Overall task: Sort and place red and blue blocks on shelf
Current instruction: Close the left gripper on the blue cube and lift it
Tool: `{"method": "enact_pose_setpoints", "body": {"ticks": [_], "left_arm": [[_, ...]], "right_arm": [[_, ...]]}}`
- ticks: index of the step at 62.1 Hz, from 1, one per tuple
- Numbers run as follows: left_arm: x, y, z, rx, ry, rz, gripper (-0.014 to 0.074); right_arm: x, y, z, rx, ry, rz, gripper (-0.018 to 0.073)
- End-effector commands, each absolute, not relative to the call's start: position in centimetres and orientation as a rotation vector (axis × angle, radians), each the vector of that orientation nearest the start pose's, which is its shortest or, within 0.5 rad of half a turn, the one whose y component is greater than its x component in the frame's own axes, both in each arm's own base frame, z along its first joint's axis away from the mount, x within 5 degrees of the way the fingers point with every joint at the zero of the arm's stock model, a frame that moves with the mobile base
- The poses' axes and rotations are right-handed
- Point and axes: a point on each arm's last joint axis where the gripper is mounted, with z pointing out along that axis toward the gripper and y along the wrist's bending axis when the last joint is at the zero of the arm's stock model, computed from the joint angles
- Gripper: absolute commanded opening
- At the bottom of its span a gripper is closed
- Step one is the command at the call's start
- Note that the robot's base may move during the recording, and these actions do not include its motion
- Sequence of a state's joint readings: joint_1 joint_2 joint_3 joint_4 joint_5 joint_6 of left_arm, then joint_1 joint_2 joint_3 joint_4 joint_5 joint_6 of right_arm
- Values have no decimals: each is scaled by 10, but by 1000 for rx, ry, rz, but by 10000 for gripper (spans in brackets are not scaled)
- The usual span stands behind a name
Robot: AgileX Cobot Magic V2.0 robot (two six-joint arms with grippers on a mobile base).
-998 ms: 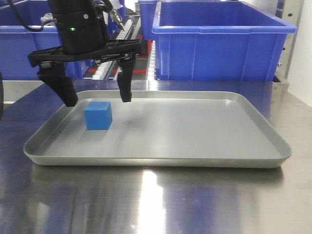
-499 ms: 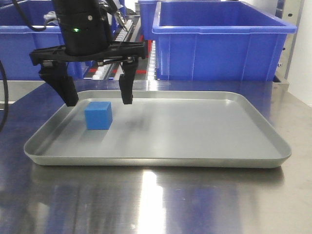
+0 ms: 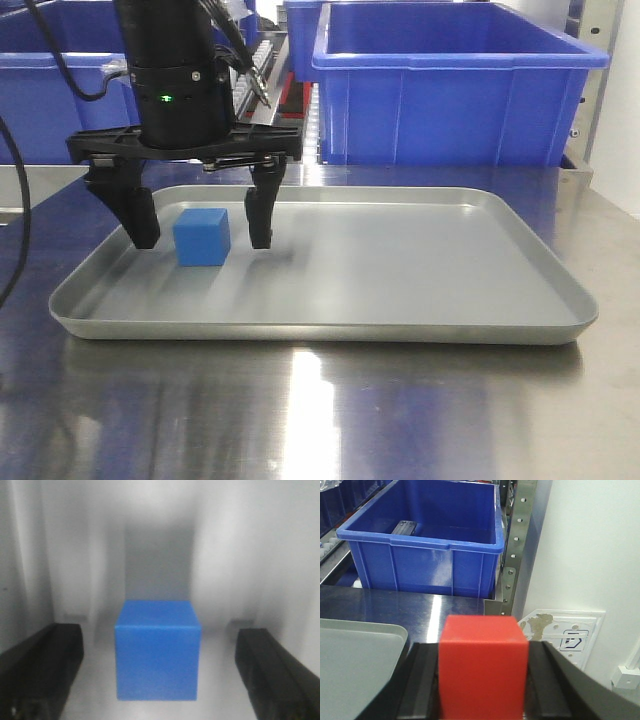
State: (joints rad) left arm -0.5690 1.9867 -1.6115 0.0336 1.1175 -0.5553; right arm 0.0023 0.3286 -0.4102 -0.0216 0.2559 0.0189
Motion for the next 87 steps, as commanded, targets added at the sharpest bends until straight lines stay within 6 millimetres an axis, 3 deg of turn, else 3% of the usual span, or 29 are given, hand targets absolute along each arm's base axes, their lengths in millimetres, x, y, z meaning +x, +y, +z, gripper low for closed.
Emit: {"method": "enact_pose_setpoints", "body": {"ticks": [1,24,33,45,59,66,71,87], "left_arm": [[345,-220,255,32,2906,-144,526],[345,-219,255,34,2904,-138,113],[344,-218,260,34,2892,-146,123],[335,-214,286,29,2853,-241,123],[315,-203,339,334,2697,-461,123],[307,-192,364,481,2535,-525,123],[300,-180,374,481,2422,-567,123],[266,-126,374,323,2059,-499,123]], "right_arm": [[79,-1,323,-13,1551,-26,59],[79,-1,323,-13,1551,-26,59],[79,-1,323,-13,1551,-26,59],[79,-1,323,-13,1551,-26,59],[79,-1,323,-13,1551,-26,59],[79,-1,323,-13,1551,-26,59],[79,-1,323,-13,1551,-26,59],[79,-1,323,-13,1551,-26,59]]}}
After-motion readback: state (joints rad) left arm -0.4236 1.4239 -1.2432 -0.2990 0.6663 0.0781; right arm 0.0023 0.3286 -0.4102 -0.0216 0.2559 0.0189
